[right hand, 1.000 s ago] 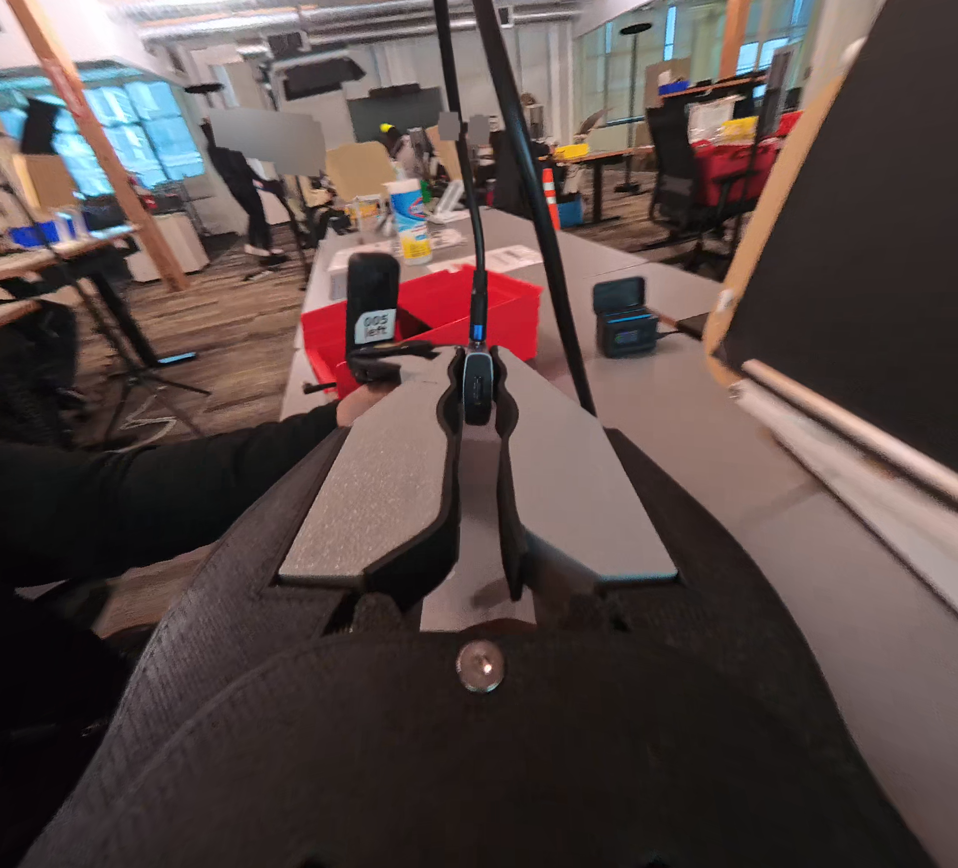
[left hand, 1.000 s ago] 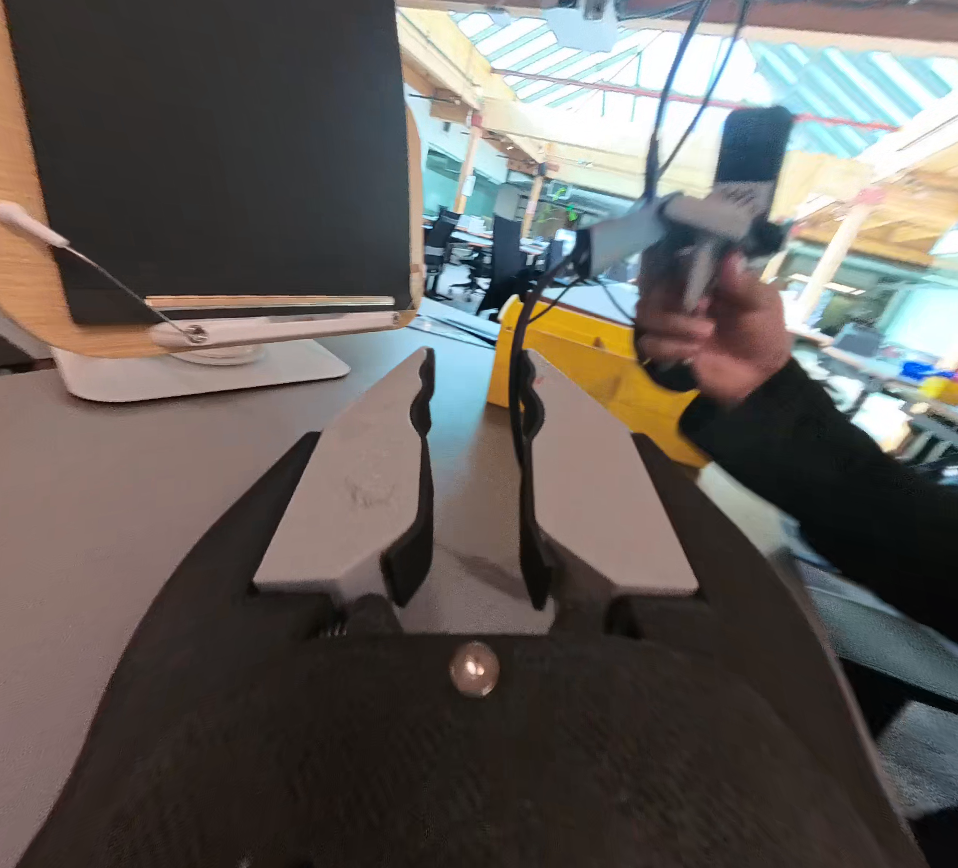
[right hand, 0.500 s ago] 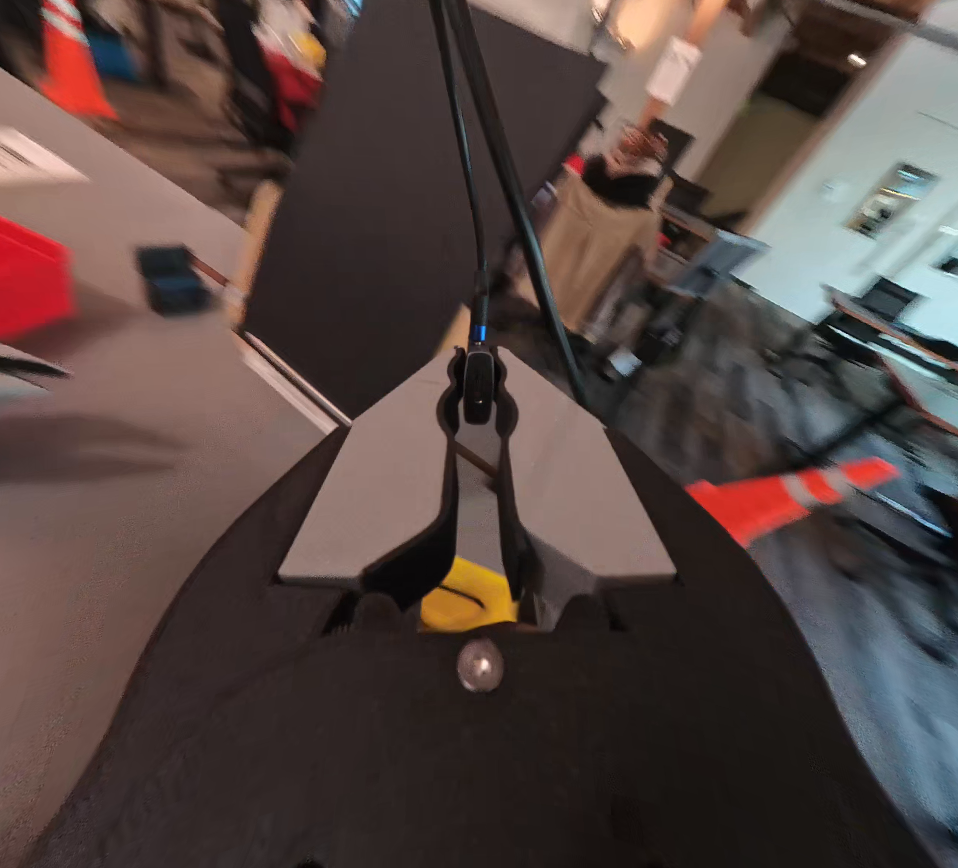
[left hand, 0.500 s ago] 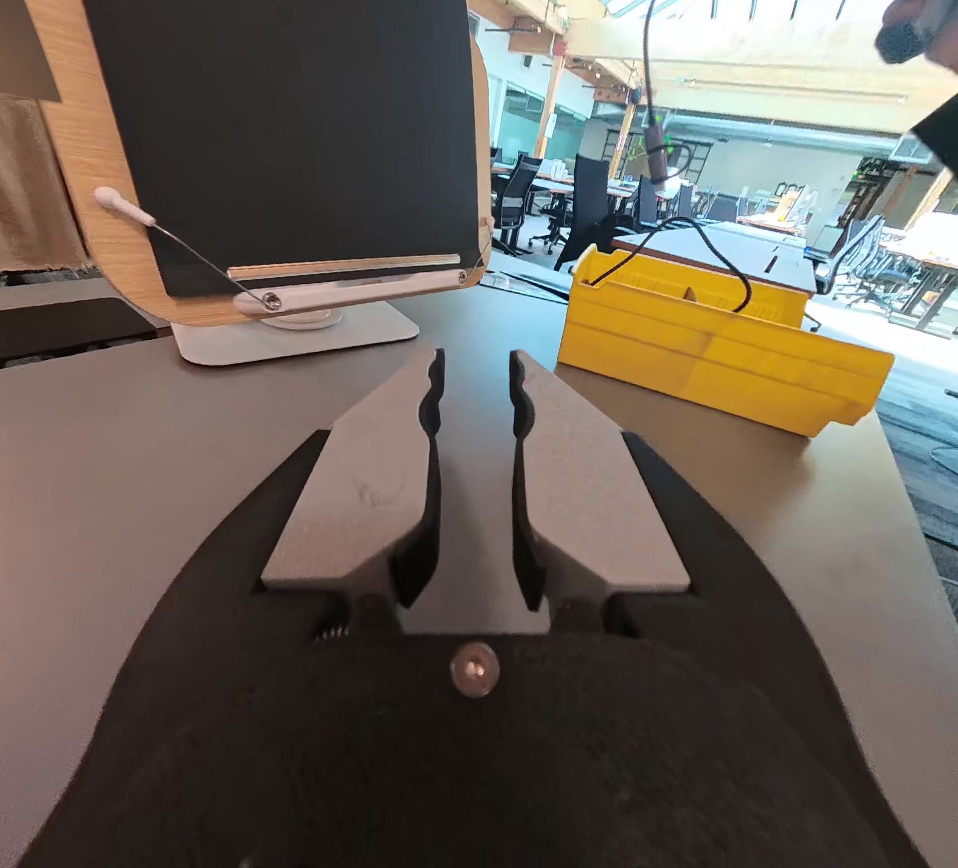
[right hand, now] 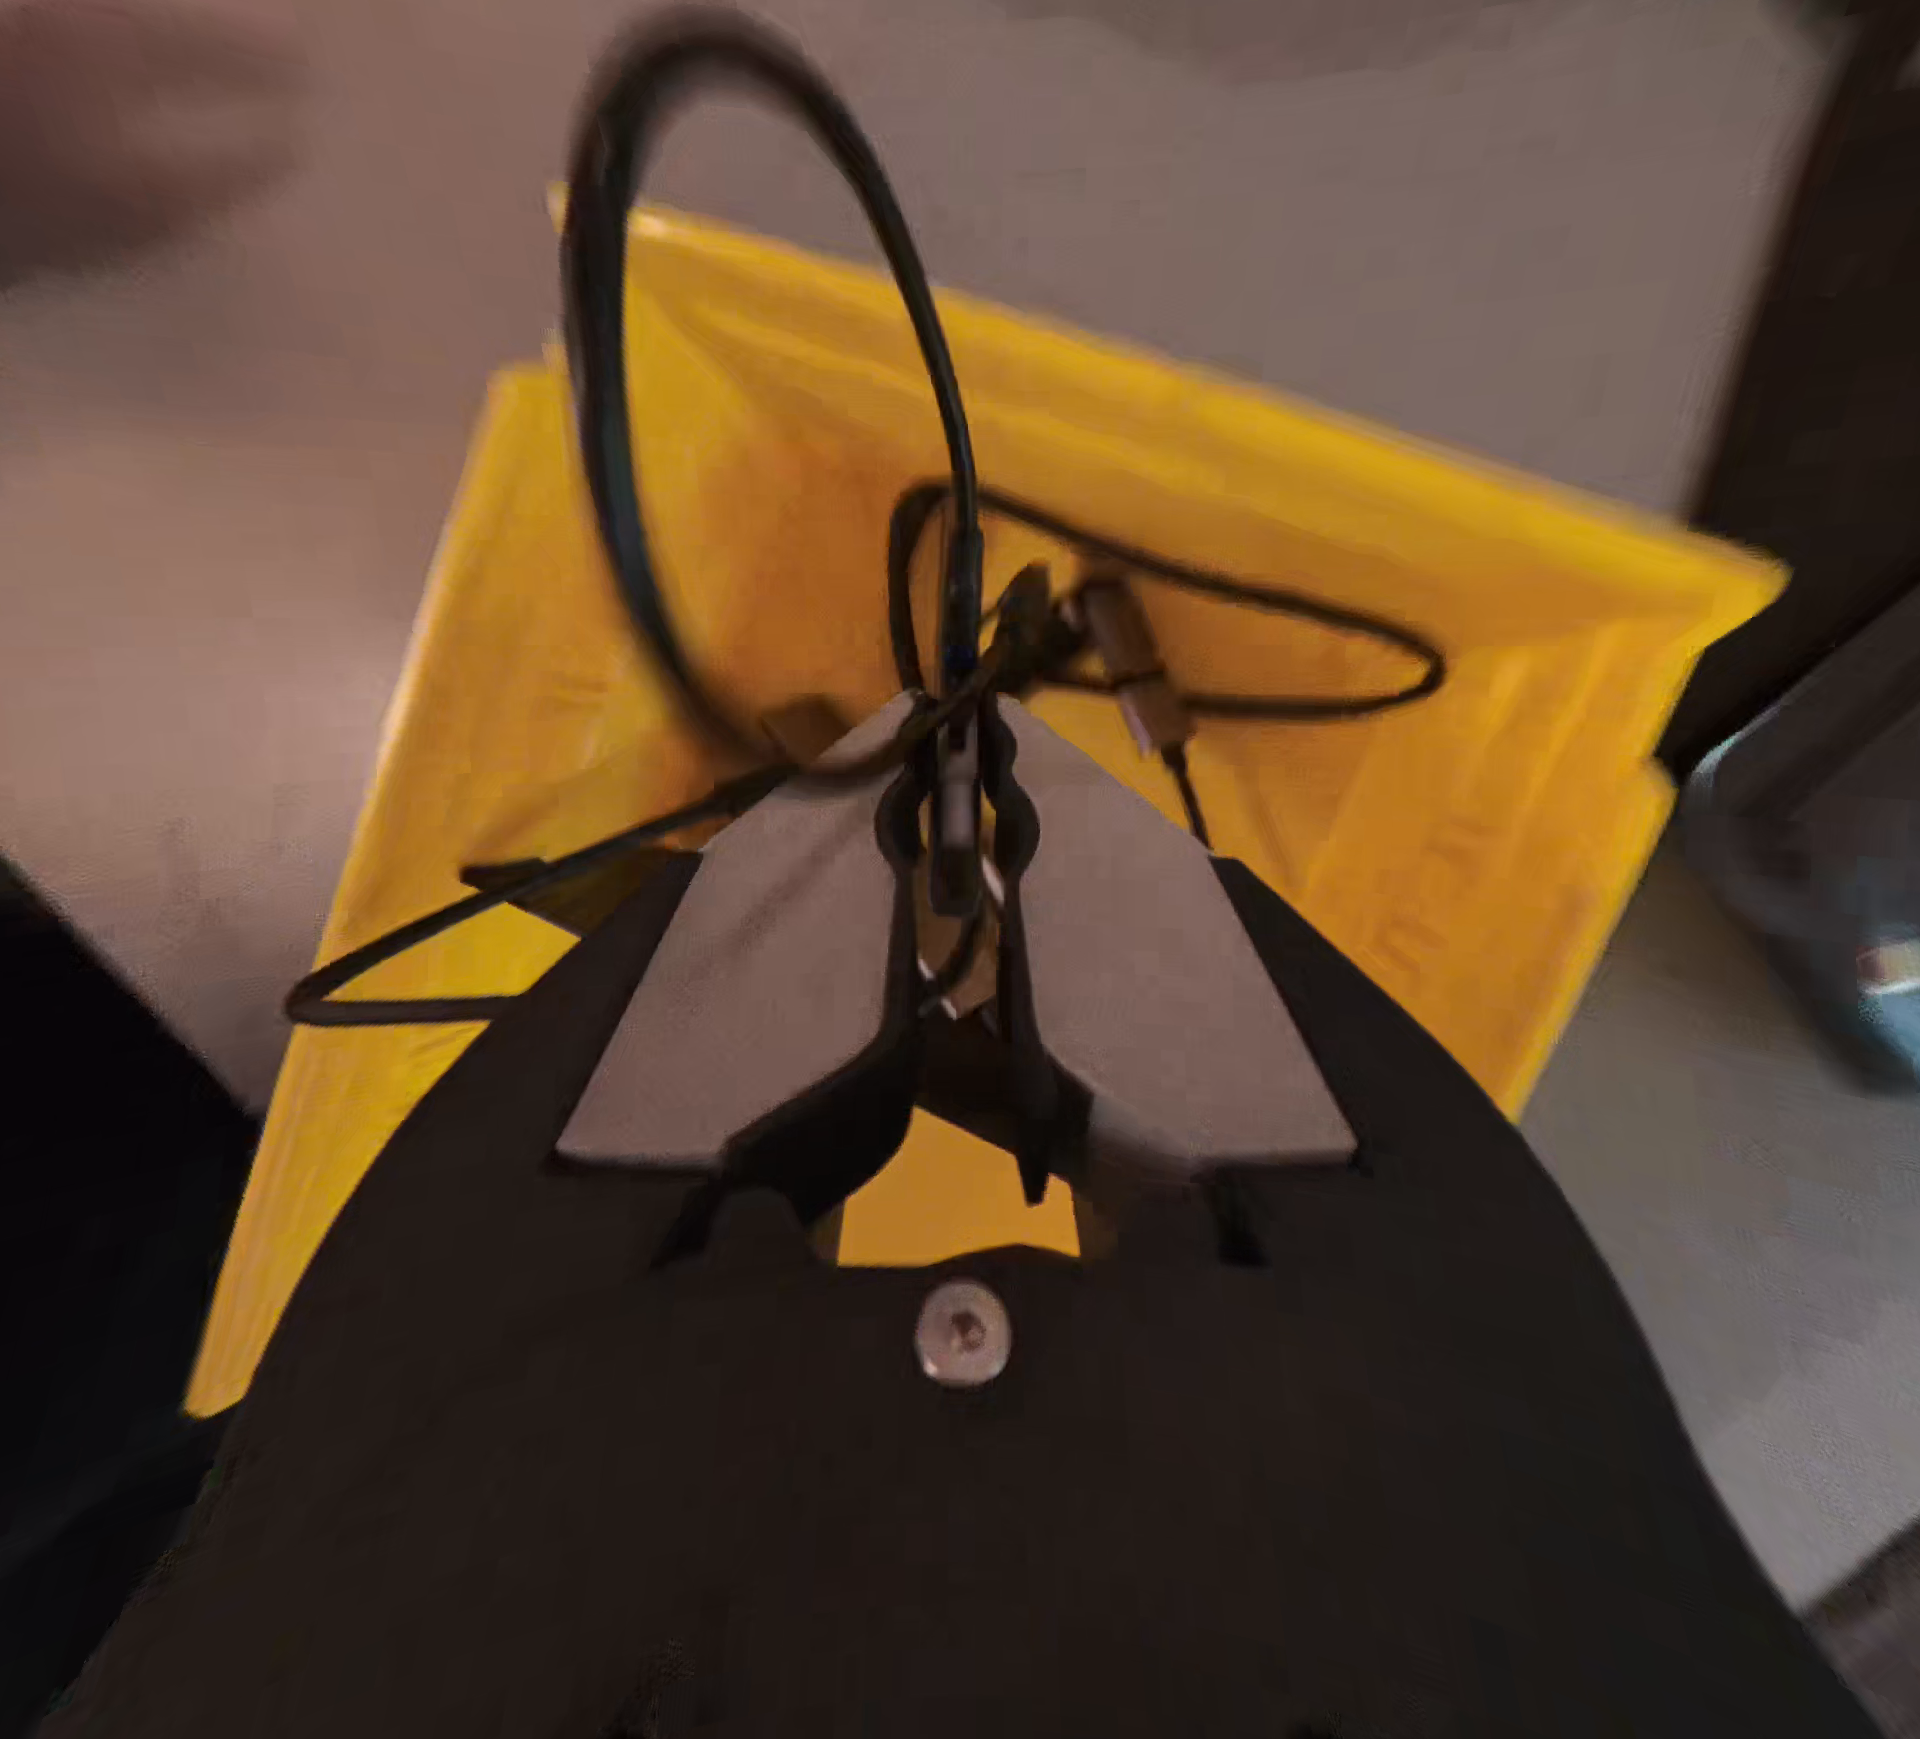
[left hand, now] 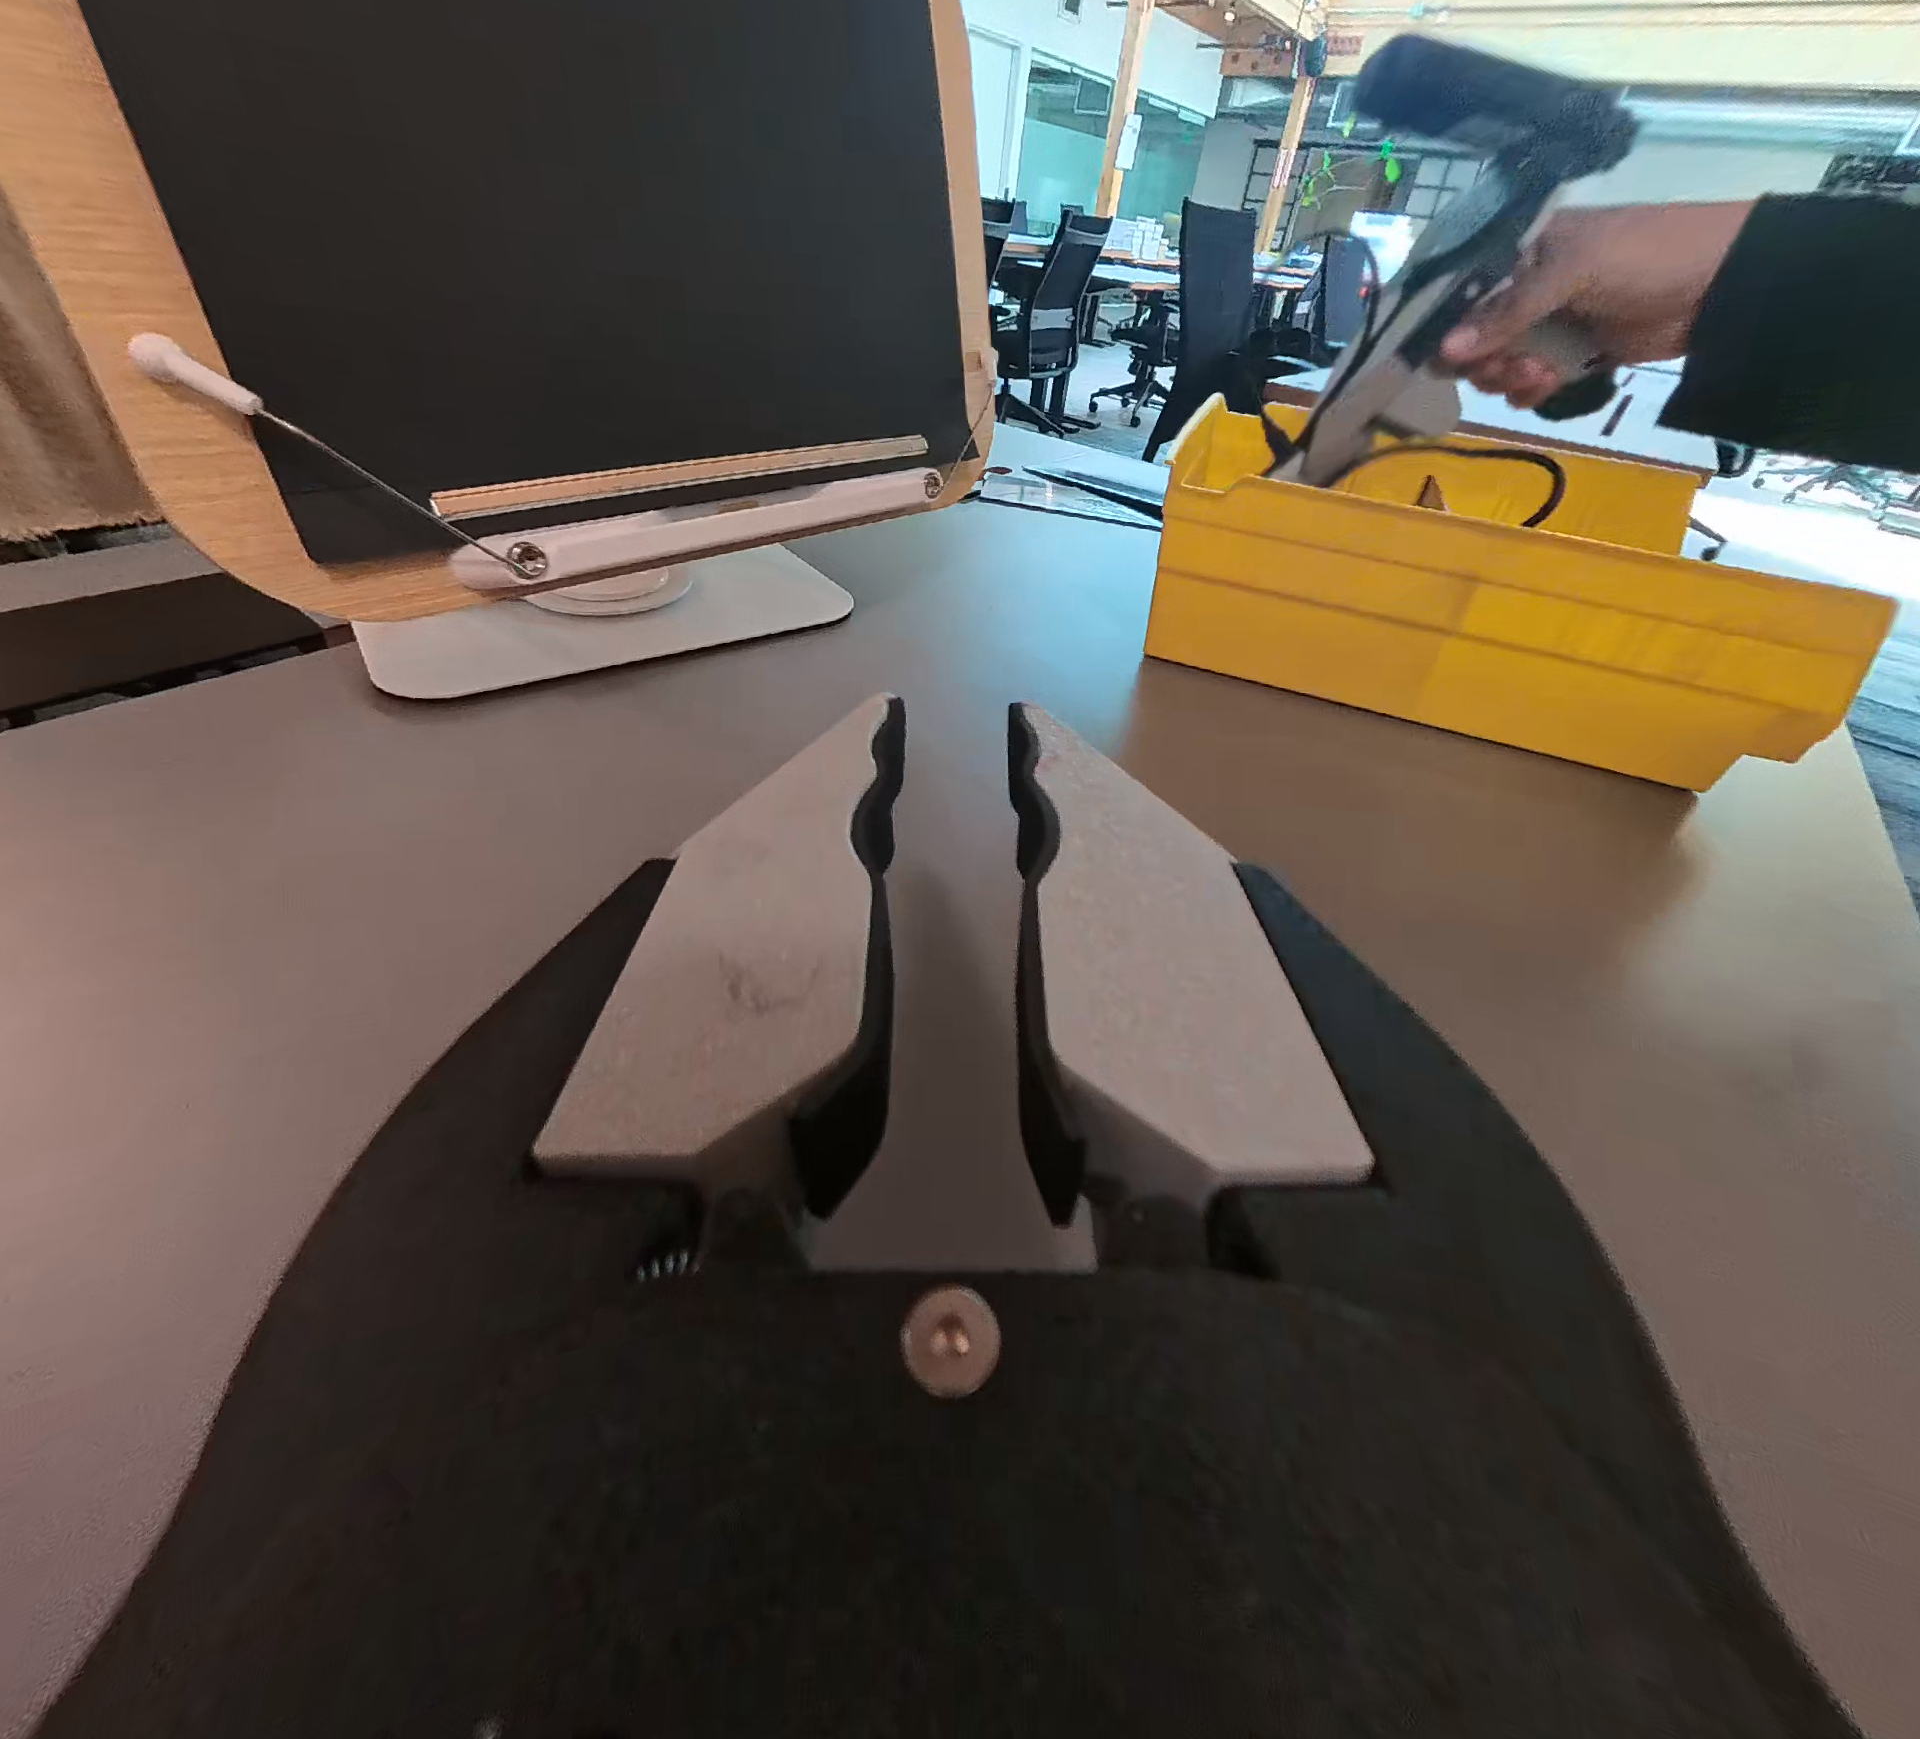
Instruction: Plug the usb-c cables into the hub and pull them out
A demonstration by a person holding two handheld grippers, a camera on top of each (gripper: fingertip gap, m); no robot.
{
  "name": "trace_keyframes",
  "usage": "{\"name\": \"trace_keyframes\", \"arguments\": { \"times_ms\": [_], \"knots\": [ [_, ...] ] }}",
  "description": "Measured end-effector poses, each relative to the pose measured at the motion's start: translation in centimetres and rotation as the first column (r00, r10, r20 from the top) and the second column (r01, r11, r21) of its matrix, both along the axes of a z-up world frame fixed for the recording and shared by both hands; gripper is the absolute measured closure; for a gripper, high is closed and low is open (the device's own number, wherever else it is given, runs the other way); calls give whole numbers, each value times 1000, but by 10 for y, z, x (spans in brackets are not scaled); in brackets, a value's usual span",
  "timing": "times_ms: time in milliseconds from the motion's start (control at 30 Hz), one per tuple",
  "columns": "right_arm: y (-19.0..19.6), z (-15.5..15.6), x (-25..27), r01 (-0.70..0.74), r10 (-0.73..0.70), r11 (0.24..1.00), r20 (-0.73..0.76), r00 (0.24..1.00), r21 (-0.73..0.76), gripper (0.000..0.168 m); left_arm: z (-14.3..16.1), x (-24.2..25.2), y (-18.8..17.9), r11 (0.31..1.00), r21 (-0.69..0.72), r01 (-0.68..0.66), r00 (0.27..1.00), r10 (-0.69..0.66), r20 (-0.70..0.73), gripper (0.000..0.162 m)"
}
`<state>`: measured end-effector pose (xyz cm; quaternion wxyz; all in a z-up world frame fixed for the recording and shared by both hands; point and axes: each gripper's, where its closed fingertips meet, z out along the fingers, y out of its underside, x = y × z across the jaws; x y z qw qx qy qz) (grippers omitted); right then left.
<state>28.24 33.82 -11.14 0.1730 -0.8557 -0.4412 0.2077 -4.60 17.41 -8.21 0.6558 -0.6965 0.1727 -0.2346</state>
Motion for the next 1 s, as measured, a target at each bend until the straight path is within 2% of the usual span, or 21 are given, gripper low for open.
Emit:
{"name": "trace_keyframes", "arguments": {
  "times_ms": [100, 233, 333, 433, 500, 600, 667, 733, 800, 867, 933, 1000],
  "knots": [
    [-6, -33, 16, 84, -66, 978, 97, 993, -192, 160, -3, 5, 1, 1000, -14, 18, 1000, -19, -14, 145],
    [3, -41, 35, 84, -45, 990, 311, 949, -114, 154, -9, 10, 1, 1000, -19, 19, 997, -20, -78, 145],
    [15, -15, 50, 64, -59, 998, 403, 913, 1, 150, -13, 10, 2, 1000, -24, 10, 995, -13, -100, 145],
    [13, 18, 48, 74, -79, 997, 344, 936, 28, 144, -12, 10, 2, 999, -30, 16, 996, -19, -88, 145],
    [15, 40, 52, 89, -115, 991, 308, 944, 97, 137, -12, 11, 2, 999, -32, 20, 996, -23, -84, 144],
    [10, 56, 57, 82, -121, 985, 268, 956, 153, 125, -14, 13, 2, 999, -42, 26, 996, -29, -88, 141],
    [13, 66, 71, 121, -188, 963, 279, 942, 241, 120, -18, 15, 2, 998, -57, 29, 995, -34, -98, 137],
    [12, 83, 73, 181, -244, 933, 176, 954, 313, 119, -22, 17, 2, 997, -76, 31, 993, -39, -108, 132],
    [5, 103, 70, 245, -274, 894, 25, 962, 375, 110, -25, 18, 2, 996, -82, 27, 990, -38, -134, 122],
    [-20, 116, 57, 264, -221, 888, -153, 963, 376, 110, -26, 19, 1, 998, -63, 0, 985, -11, -173, 116],
    [-62, 118, 36, 215, -110, 919, -311, 944, 330, 107, -23, 21, -4, 999, -28, -31, 981, 25, -194, 109],
    [-98, 106, 26, 174, -46, 932, -375, 926, 317, 105, -21, 25, -19, 997, -41, -58, 979, 49, -198, 100]
  ]
}}
